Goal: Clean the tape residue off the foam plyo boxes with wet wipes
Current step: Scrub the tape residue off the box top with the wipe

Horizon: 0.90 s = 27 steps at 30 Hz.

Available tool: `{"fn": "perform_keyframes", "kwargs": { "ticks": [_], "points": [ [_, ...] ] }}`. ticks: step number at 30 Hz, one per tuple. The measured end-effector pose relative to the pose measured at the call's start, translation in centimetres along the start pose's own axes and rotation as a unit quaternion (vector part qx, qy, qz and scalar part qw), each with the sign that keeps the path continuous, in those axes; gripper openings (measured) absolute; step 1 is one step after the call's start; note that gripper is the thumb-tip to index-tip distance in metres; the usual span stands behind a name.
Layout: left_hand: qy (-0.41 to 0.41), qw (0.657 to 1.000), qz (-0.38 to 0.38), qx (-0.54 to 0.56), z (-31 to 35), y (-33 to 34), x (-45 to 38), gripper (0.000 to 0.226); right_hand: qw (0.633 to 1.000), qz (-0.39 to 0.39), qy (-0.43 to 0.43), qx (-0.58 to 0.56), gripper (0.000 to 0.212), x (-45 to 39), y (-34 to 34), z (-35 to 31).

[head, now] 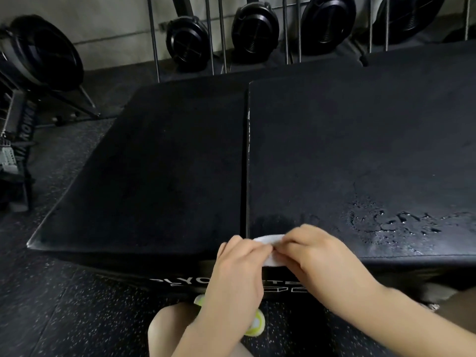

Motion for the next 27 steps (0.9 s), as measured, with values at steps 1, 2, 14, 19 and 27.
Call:
{"fn": "perform_keyframes", "kwargs": {
  "ticks": [1,2,14,19,27],
  "points": [
    [0.008,1.0,0.005,0.001,0.2,0.0,0.5,0.033,1.0,0.002,-0.001,-0.005,0.019,0.5,0.1,-0.2],
    [0.016,1.0,0.007,-0.003,0.3,0.0,0.7,0.034,1.0,0.005,0.0,-0.01,0.014,0.8,0.3,-0.3],
    [-0.057,0.998,0.013,0.005,-2.8,1.6,-7.2,0.037,0.999,0.046,0.021,0.006,0.024,-6.5,0.1,4.9],
    [-0.024,1.0,-0.016,0.005,-2.0,1.1,-5.4,0.043,0.999,0.02,0.034,-0.005,0.034,-4.8,0.4,3.8],
    [-0.004,1.0,0.009,0.002,-2.5,1.1,-5.5,0.039,0.997,0.059,-0.001,0.056,0.01,-4.3,0.3,3.5]
  ]
}}
Point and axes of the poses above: each hand's wrist, its own x-axis away from the middle knuckle, its own y-axis out of the palm, z = x × y, the point moved 9 cm from there along -x, towards the middle knuckle, and after that the axes turned 4 degrees about -y, right-handed, at the moved point
